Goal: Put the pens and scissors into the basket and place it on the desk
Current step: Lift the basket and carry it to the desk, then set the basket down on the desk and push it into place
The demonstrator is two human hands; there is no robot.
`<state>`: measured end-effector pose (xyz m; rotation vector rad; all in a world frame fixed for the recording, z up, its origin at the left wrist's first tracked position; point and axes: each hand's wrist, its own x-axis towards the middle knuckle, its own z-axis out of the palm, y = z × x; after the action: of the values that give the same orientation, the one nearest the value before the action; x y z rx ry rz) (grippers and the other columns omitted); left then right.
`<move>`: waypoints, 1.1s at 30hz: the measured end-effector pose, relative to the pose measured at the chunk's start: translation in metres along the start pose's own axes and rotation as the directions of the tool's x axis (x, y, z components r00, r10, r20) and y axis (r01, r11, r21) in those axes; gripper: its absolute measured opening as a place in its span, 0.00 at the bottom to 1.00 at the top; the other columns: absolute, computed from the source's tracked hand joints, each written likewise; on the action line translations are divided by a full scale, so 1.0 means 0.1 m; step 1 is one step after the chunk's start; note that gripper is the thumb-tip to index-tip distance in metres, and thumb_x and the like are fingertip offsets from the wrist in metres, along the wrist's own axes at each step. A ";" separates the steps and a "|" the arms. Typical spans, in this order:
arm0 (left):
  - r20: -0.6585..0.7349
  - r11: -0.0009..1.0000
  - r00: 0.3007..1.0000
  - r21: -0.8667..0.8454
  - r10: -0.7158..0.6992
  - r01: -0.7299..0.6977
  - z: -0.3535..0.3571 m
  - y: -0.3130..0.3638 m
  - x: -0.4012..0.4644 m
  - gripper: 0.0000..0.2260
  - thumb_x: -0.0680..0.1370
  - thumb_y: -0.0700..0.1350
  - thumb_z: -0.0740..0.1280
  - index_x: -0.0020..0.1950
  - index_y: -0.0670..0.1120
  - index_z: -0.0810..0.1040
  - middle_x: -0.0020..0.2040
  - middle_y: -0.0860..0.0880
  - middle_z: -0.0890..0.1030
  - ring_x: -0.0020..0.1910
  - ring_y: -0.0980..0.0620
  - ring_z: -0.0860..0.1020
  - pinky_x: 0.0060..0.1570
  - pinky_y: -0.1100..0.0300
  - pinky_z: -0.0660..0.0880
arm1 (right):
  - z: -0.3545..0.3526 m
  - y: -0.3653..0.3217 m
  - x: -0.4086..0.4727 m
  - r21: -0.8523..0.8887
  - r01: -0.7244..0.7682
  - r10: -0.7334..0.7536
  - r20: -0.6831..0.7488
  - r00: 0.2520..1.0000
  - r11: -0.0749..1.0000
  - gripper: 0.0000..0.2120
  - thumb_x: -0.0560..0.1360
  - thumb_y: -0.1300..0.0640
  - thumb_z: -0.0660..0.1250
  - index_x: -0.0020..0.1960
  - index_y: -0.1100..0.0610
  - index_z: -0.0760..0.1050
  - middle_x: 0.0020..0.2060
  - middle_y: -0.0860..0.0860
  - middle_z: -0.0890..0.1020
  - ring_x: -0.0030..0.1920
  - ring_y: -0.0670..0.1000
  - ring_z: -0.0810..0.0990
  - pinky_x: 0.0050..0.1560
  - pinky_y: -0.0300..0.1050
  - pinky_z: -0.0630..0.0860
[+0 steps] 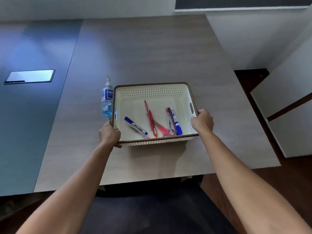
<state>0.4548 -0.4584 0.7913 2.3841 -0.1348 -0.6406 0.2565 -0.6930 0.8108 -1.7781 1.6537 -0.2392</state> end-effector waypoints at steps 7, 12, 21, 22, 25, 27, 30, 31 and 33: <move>-0.032 0.996 0.999 0.085 -0.010 0.013 0.24 -0.11 0.42 0.15 0.76 0.37 0.58 0.61 0.44 0.75 0.54 0.37 0.80 0.47 0.36 0.81 0.36 0.44 0.84 | 0.34 -0.02 0.24 -0.094 0.067 -0.072 -0.053 0.996 0.993 0.17 0.72 0.65 0.65 0.60 0.58 0.73 0.54 0.58 0.82 0.53 0.62 0.80 0.48 0.50 0.77; -0.045 0.996 0.999 0.087 -0.008 0.012 0.33 -0.02 0.69 0.14 0.74 0.38 0.58 0.58 0.42 0.74 0.53 0.35 0.80 0.49 0.34 0.82 0.44 0.41 0.82 | 0.47 -0.08 0.41 -0.144 0.164 -0.180 -0.103 0.978 0.976 0.17 0.72 0.68 0.64 0.60 0.60 0.71 0.53 0.61 0.82 0.52 0.65 0.80 0.47 0.51 0.77; -0.044 0.998 0.998 0.043 -0.044 0.046 0.34 0.30 0.88 0.12 0.78 0.35 0.58 0.59 0.41 0.73 0.53 0.41 0.74 0.38 0.39 0.81 0.32 0.43 0.83 | 0.59 -0.25 0.70 -0.180 0.220 -0.246 -0.139 0.959 0.959 0.15 0.71 0.70 0.63 0.57 0.63 0.72 0.53 0.61 0.82 0.51 0.64 0.80 0.47 0.50 0.77; -0.042 0.998 0.998 0.036 -0.051 0.053 0.34 0.32 0.88 0.11 0.78 0.35 0.58 0.59 0.41 0.72 0.52 0.42 0.74 0.39 0.39 0.81 0.32 0.43 0.83 | 0.61 -0.27 0.72 -0.180 0.219 -0.245 -0.141 0.959 0.959 0.15 0.71 0.70 0.63 0.57 0.63 0.72 0.53 0.60 0.82 0.51 0.64 0.81 0.47 0.50 0.77; -0.044 0.998 0.998 0.035 -0.051 0.053 0.36 0.37 0.93 0.08 0.78 0.35 0.58 0.55 0.43 0.71 0.51 0.42 0.73 0.41 0.36 0.82 0.24 0.46 0.81 | 0.63 -0.32 0.79 -0.186 0.217 -0.246 -0.147 0.958 0.958 0.15 0.71 0.69 0.64 0.58 0.62 0.73 0.54 0.60 0.82 0.52 0.64 0.81 0.48 0.50 0.77; -0.047 0.998 0.998 0.037 -0.043 0.045 0.36 0.40 0.98 0.08 0.78 0.35 0.58 0.54 0.43 0.71 0.51 0.42 0.73 0.41 0.35 0.83 0.20 0.49 0.79 | 0.66 -0.34 0.84 -0.184 0.210 -0.240 -0.157 0.958 0.960 0.15 0.71 0.69 0.64 0.58 0.62 0.72 0.54 0.59 0.82 0.52 0.64 0.81 0.48 0.51 0.78; -0.046 0.998 0.998 0.031 -0.046 0.047 0.37 0.45 1.08 0.12 0.77 0.35 0.58 0.59 0.41 0.72 0.55 0.39 0.75 0.41 0.36 0.83 0.23 0.48 0.81 | 0.70 -0.39 0.88 -0.186 0.195 -0.228 -0.178 0.957 0.963 0.16 0.72 0.69 0.65 0.59 0.62 0.72 0.55 0.59 0.81 0.52 0.63 0.81 0.48 0.52 0.79; -0.050 0.999 0.998 0.028 -0.046 0.047 0.37 0.47 1.12 0.13 0.77 0.35 0.58 0.60 0.41 0.73 0.56 0.38 0.75 0.40 0.36 0.83 0.25 0.47 0.82 | 0.71 -0.41 0.90 -0.184 0.194 -0.228 -0.183 0.956 0.963 0.16 0.72 0.69 0.66 0.59 0.62 0.72 0.55 0.59 0.81 0.52 0.63 0.81 0.48 0.52 0.79; -0.052 0.999 0.998 0.028 -0.038 0.039 0.36 0.51 1.17 0.13 0.77 0.34 0.58 0.60 0.41 0.72 0.57 0.37 0.76 0.40 0.36 0.83 0.24 0.48 0.81 | 0.72 -0.44 0.95 -0.183 0.199 -0.233 -0.188 0.954 0.963 0.16 0.72 0.69 0.66 0.60 0.62 0.72 0.55 0.59 0.81 0.53 0.63 0.81 0.48 0.52 0.79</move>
<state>0.5438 -0.5487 0.7510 2.4343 -0.0767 -0.5983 0.3492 -0.7578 0.7533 -2.1235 1.6586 -0.4134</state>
